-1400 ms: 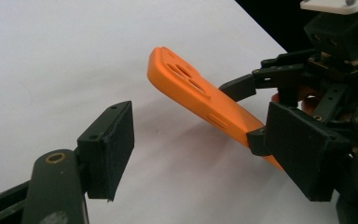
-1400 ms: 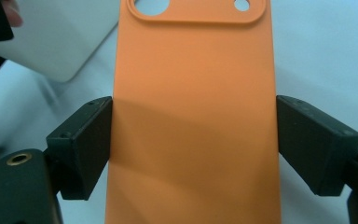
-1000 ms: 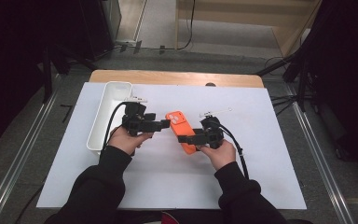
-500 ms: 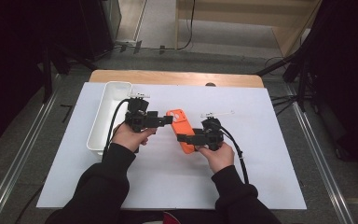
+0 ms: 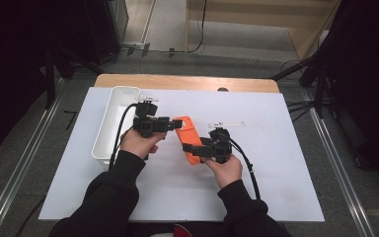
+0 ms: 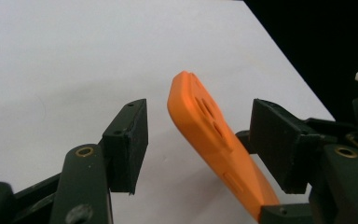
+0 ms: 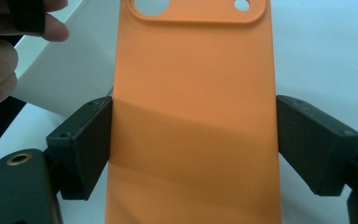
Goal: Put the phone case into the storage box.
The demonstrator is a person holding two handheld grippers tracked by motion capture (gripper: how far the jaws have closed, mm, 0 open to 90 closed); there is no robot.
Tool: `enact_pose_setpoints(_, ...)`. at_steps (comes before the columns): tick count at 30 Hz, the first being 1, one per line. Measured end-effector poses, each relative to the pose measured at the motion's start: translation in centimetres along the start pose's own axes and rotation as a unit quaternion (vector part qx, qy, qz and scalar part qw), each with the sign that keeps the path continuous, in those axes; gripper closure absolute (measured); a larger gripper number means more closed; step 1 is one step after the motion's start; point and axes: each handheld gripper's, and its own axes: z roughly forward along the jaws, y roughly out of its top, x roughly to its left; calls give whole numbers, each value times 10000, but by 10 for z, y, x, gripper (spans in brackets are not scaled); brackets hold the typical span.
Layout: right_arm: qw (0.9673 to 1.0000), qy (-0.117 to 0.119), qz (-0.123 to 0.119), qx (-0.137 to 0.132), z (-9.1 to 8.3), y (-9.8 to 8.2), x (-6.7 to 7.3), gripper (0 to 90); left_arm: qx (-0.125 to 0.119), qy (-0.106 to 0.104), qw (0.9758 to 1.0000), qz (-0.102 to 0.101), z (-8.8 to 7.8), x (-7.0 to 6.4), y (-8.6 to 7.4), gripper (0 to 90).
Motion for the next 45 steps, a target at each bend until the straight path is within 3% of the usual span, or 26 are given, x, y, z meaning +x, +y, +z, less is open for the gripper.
enact_pose_setpoints(2,10000,10,6,-42,1,-1,1,145,-37,56,10000,11,-1,0,1,397)
enact_pose_setpoints(8,9999,42,64,-154,4,-4,4,145,-3,168,9996,-207,-4,2,4,478)
enact_pose_setpoints(14,9995,102,121,-259,7,-9,7,146,14,63,9991,-429,-2,3,4,494)
enact_pose_setpoints(21,9988,156,189,-422,12,-10,12,145,-246,172,9991,-309,-3,-2,3,544)
enact_pose_setpoints(45,9967,130,366,-710,19,-15,15,145,-390,-5,9967,-712,2,4,-2,614)
